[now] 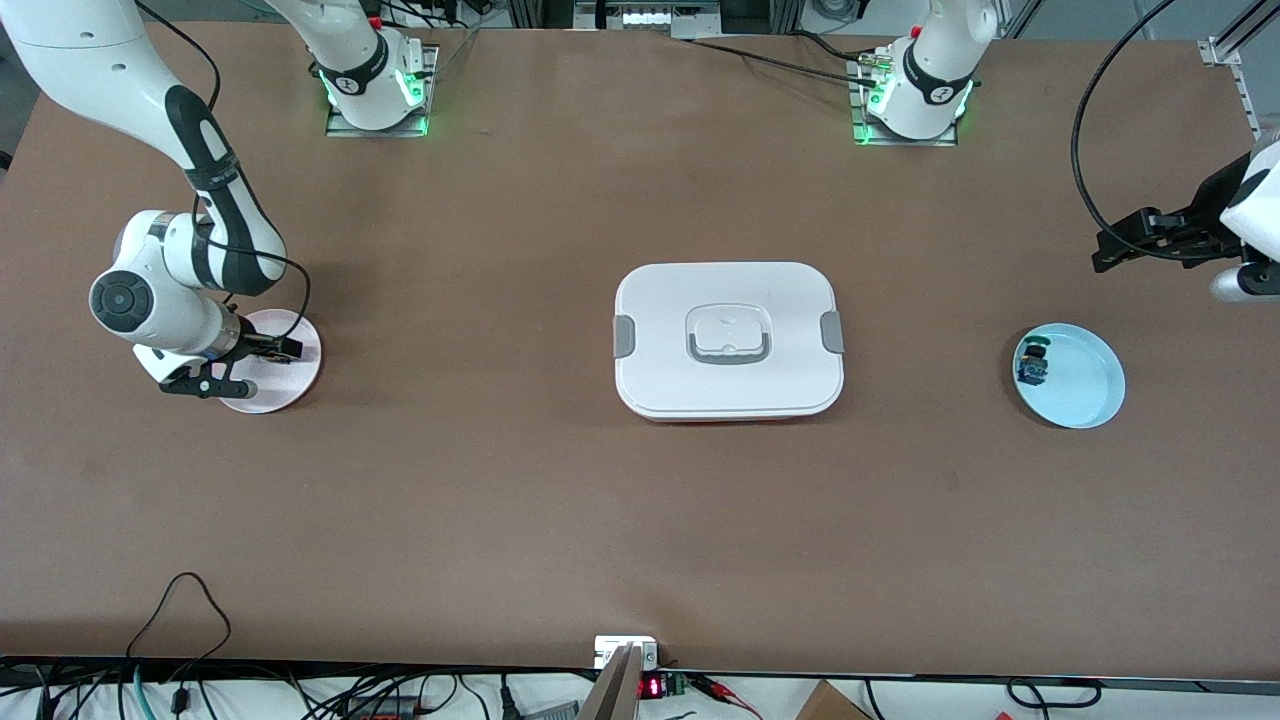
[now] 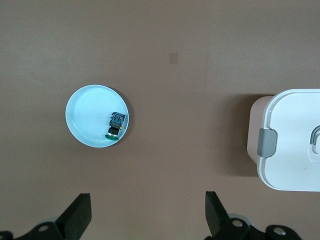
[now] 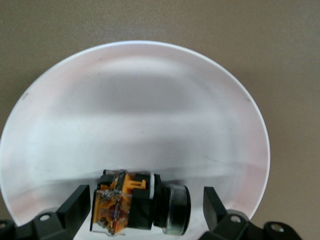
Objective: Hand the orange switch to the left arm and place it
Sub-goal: 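Close the right gripper on the orange switch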
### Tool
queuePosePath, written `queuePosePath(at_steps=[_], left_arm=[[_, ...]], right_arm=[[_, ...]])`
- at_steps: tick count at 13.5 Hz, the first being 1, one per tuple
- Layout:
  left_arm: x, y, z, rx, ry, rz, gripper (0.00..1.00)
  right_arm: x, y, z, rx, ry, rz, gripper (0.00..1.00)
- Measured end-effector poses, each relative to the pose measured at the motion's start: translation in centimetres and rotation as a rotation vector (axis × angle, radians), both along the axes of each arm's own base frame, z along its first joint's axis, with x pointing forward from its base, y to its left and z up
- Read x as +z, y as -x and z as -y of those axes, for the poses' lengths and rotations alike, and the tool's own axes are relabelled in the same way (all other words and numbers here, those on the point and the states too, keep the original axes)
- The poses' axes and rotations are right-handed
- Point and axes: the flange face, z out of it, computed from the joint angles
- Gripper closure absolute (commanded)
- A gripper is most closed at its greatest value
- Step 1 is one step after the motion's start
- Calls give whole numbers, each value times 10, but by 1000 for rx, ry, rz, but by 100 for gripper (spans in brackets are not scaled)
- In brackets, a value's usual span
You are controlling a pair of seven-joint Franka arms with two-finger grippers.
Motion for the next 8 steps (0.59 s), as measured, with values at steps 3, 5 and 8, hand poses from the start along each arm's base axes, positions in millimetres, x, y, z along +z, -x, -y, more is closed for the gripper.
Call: queuePosePath(at_steps=[3,5,8], left_arm=[[0,0,0,0,0,0,0],[0,0,0,0,0,0,0],[0,0,0,0,0,0,0]], right_arm=[[4,3,-5,-12,-2,4,0],[5,4,-6,-13,-3,5,0],[6,4,-6,-16,-3,7,0]])
